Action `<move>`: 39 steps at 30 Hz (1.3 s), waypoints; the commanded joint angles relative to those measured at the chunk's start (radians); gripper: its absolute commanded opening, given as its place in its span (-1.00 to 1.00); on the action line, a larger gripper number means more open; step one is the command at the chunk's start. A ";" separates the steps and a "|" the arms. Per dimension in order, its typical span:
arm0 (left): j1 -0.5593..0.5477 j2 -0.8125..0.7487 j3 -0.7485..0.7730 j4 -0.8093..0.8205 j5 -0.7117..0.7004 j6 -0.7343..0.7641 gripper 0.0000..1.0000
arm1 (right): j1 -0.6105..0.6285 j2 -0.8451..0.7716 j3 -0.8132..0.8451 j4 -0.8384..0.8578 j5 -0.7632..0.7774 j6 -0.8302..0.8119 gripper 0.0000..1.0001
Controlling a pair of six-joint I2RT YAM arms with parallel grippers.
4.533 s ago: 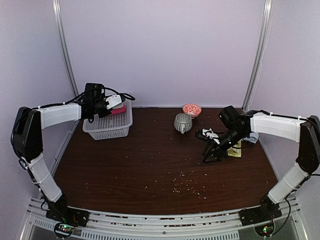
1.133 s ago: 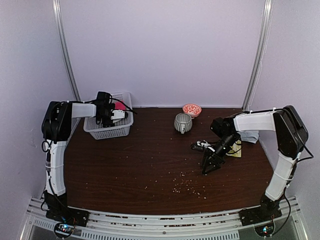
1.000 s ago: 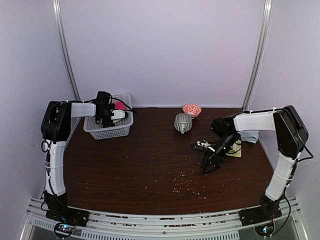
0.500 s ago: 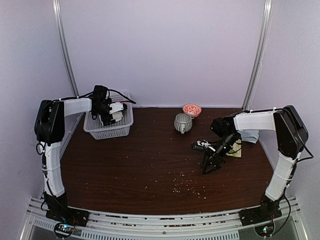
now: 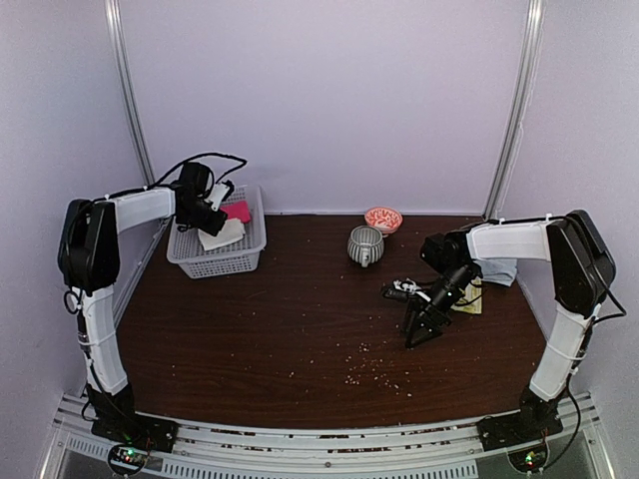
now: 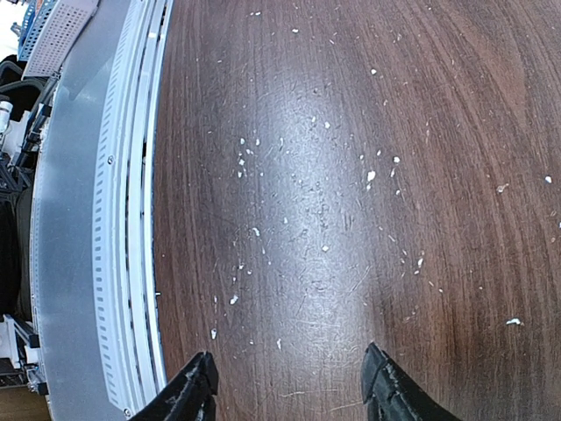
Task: Roll the towels
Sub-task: Adjust the towel in the bin.
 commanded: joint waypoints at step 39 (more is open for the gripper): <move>0.034 0.508 0.551 -0.168 -0.200 -0.175 -1.00 | -0.003 0.008 0.007 -0.012 0.036 -0.012 0.16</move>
